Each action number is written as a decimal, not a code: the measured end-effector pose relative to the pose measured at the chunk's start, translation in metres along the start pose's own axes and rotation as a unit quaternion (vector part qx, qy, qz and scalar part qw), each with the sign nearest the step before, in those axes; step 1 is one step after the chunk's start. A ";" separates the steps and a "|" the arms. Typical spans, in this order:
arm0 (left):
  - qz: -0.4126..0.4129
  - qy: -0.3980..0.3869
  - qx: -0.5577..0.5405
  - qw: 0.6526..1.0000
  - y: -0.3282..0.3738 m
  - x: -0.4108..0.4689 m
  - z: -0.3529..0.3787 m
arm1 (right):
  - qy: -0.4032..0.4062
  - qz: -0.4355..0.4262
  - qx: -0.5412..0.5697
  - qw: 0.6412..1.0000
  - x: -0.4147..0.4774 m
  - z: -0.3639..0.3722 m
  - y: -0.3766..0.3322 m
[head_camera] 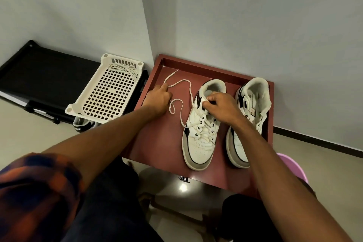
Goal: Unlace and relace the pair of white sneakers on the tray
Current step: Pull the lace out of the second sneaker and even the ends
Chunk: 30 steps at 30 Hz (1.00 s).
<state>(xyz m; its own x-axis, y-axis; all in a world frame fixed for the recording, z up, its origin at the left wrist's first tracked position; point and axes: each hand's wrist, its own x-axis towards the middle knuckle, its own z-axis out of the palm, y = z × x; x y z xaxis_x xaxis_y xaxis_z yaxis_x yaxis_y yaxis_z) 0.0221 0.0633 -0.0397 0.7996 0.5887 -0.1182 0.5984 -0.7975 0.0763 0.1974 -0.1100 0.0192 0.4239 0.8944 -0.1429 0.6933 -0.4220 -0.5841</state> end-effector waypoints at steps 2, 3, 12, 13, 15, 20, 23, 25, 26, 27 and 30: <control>0.031 0.024 0.069 0.997 -0.002 -0.002 -0.003 | 0.007 -0.002 0.010 1.000 0.001 0.001 0.002; 0.050 0.027 0.100 0.993 -0.003 -0.005 -0.002 | 0.011 -0.001 0.013 1.000 0.002 0.002 0.002; -0.217 -0.002 -0.510 0.833 0.005 -0.042 -0.004 | 0.177 -0.050 -0.051 0.982 -0.012 0.028 -0.014; -0.229 0.002 -0.562 0.795 0.005 -0.047 -0.010 | 0.193 -0.063 -0.047 0.978 -0.017 0.034 -0.022; -0.255 0.002 -0.624 0.738 0.007 -0.054 -0.018 | 0.221 -0.073 -0.039 0.972 -0.027 0.043 -0.036; -0.297 0.021 -0.706 0.643 0.010 -0.068 -0.033 | 0.193 -0.067 0.015 0.979 -0.049 0.057 -0.066; -0.298 0.025 -0.738 0.606 0.018 -0.078 -0.040 | 0.101 0.001 0.108 0.989 -0.060 0.070 -0.077; -0.294 0.029 -0.752 0.589 0.023 -0.082 -0.043 | 0.053 0.028 0.166 0.984 -0.064 0.080 -0.080; -0.291 0.030 -0.759 0.582 0.025 -0.085 -0.044 | 0.032 0.028 0.182 0.982 -0.066 0.085 -0.080; -0.289 0.033 -0.762 0.579 0.027 -0.087 -0.045 | 0.016 0.027 0.190 0.981 -0.067 0.089 -0.081; -0.280 0.043 -0.758 0.588 0.025 -0.091 -0.045 | 0.001 0.031 0.213 0.977 -0.070 0.098 -0.077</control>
<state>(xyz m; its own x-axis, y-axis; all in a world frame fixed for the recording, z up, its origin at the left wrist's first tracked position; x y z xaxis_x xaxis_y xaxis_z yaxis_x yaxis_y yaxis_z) -0.0336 -0.0046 0.0175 0.4173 0.7592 -0.4995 0.0745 0.5193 0.8514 0.0574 -0.1256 -0.0042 0.4591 0.8685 -0.1869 0.3612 -0.3747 -0.8539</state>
